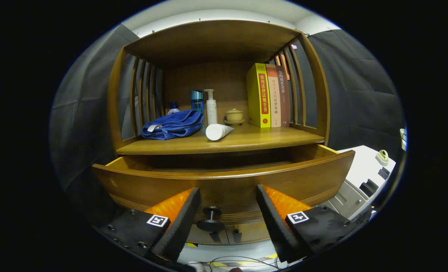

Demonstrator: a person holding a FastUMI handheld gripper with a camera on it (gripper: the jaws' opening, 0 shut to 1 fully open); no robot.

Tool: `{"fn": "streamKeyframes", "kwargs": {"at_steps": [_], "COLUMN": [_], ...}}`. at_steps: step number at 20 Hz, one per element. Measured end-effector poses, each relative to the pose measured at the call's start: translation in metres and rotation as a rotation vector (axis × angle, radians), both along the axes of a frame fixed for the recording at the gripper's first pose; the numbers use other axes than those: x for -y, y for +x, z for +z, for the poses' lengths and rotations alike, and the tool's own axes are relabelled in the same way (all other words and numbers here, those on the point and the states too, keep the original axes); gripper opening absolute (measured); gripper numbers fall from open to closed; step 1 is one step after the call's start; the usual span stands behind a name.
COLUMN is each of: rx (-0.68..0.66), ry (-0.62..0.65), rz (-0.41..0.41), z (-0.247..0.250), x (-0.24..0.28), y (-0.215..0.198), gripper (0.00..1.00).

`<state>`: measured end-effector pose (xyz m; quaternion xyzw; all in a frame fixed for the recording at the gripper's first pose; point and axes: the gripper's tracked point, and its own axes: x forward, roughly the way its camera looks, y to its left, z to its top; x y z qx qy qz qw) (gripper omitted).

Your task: Pull open the drawer, take out the items inside it, and place them on the countertop above the cabinet.

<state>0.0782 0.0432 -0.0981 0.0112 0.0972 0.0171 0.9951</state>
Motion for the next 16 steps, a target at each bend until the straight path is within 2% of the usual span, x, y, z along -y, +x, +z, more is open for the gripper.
{"fn": "streamKeyframes", "kwargs": {"at_steps": [6, 16], "rx": [0.012, 0.017], "ry": [-0.007, -0.051], "rz": [0.001, -0.003], "z": [0.000, 0.001], "x": [-0.001, -0.004], "y": [0.040, 0.075], "gripper": [0.99, 0.99]}}
